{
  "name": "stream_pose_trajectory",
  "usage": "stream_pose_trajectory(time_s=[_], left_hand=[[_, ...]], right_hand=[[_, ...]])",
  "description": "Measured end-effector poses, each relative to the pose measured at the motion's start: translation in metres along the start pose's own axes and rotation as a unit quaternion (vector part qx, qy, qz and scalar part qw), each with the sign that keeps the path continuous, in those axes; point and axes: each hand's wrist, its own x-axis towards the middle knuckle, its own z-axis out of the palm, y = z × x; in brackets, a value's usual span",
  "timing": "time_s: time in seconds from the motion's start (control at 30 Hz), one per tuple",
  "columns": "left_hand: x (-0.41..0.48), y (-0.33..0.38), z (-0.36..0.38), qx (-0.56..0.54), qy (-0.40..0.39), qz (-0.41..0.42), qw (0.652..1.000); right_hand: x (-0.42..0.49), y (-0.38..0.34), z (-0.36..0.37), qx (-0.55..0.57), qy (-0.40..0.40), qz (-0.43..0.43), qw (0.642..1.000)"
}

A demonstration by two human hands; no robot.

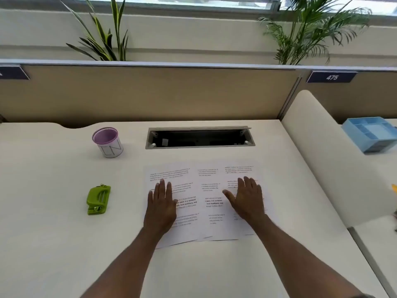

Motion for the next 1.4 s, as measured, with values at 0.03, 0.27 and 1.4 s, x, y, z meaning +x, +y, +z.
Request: stream_pose_trajectory(time_s=[0.03,0.27,1.4], left_hand=[[0.001,-0.002,0.001,0.005,0.01,-0.016,1.0],[0.005,-0.007,0.005,0.017,0.018,-0.125,0.992],[0.037,0.074,-0.01,-0.199,0.029,-0.247,0.948]], right_hand=[[0.002,0.003,0.001,0.017,0.016,0.034,0.999],[0.019,0.025,0.005,0.053,0.032,0.223,0.973],[0.027,-0.044,0.012,0.201,-0.063,0.248,0.946]])
